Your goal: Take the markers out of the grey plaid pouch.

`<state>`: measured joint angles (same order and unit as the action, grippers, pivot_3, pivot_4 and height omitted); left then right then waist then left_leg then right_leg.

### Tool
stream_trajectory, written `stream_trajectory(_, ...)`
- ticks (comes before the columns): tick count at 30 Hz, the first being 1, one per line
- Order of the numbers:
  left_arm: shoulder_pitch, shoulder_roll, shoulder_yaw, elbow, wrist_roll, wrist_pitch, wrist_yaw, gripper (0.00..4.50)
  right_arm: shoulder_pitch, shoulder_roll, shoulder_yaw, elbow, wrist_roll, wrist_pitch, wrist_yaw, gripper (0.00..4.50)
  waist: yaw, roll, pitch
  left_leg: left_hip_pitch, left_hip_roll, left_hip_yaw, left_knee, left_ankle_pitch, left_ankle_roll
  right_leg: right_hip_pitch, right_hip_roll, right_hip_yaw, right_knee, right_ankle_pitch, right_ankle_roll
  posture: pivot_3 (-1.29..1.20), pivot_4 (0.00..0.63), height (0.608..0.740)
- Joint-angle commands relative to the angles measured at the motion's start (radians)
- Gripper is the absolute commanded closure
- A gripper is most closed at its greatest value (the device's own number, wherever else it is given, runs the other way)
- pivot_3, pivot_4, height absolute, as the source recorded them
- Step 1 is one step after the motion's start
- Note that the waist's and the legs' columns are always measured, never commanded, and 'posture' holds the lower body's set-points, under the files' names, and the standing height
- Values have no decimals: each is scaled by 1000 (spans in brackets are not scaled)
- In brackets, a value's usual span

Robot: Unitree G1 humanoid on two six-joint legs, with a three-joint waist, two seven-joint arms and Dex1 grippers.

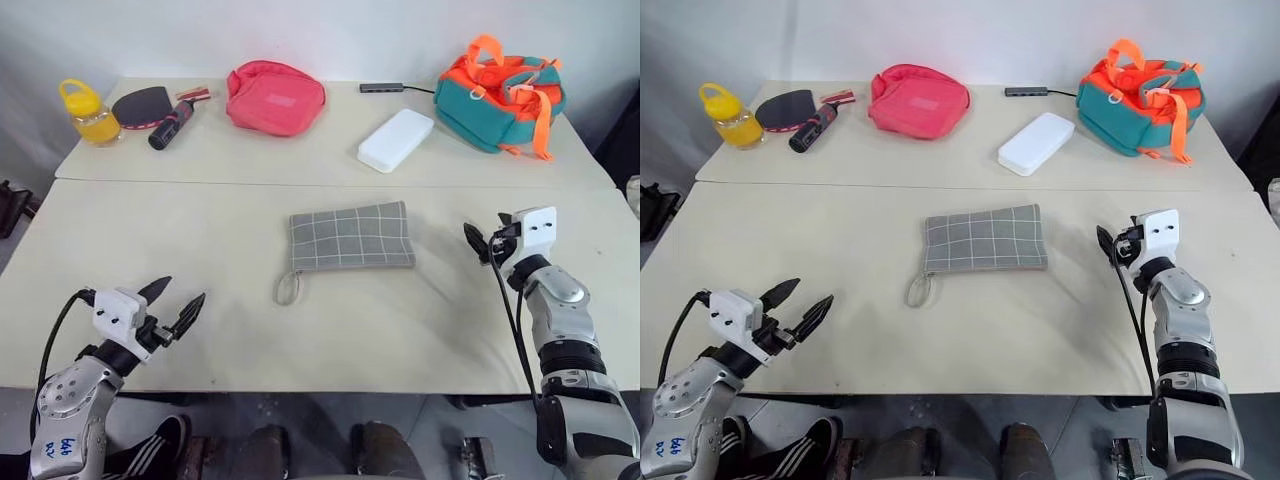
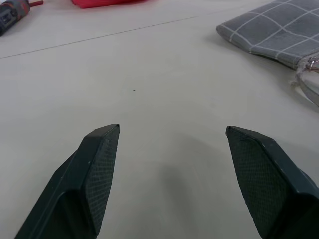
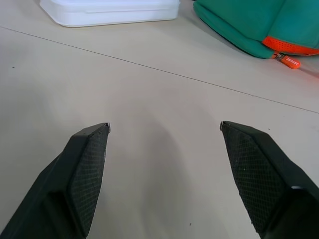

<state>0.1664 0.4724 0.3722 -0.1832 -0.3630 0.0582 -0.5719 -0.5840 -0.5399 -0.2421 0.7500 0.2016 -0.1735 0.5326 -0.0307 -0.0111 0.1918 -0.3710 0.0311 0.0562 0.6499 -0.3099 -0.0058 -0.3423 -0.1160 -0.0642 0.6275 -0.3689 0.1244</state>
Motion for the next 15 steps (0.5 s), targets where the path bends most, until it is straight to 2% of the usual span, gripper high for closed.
stream_trajectory(1,1,0,-5,-27,-12,-10,-9,882,10,1,-6,-63,14,5,10,790,0,0,0,0,0,0,0,0,0,0,0,0,0,0,0,0,150,740)
stream_trajectory(9,-16,-12,-52,-21,36,-30,17,882,13,24,20,-195,26,81,40,790,0,0,0,0,0,0,0,0,0,0,0,0,0,0,0,0,150,740)
stream_trajectory(12,-51,-7,-55,-7,30,-50,3,841,7,74,53,-303,59,145,64,1381,-1,0,0,0,0,0,0,0,0,0,0,0,0,0,0,0,150,740)
stream_trajectory(15,-105,9,-68,42,58,-70,-3,841,-10,129,112,-361,39,171,69,2461,0,0,0,0,0,0,0,0,0,-1,0,0,1,0,0,0,150,740)
